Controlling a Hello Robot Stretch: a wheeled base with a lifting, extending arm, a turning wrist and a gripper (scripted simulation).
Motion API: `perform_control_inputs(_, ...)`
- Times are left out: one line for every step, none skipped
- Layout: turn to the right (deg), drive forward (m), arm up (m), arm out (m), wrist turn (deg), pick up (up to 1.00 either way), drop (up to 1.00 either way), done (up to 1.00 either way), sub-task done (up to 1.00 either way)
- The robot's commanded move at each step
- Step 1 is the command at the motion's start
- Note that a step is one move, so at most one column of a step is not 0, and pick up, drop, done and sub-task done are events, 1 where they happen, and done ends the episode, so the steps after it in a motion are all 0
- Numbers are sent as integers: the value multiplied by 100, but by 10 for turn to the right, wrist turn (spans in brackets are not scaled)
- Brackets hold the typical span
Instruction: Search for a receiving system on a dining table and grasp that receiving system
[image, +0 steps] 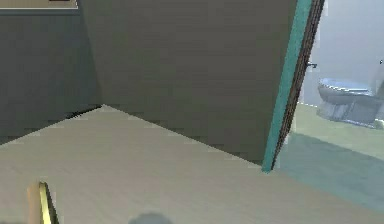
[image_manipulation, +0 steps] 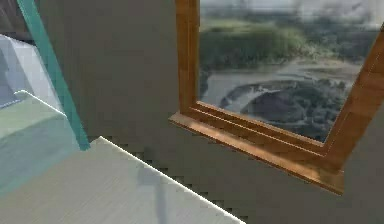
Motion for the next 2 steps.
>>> perform_control_inputs(-450, 0, 0, 0, 0, 0, 0, 0, 0)
perform_control_inputs(0, 15, 0, 0, 0, 0, 0, 0, 0)
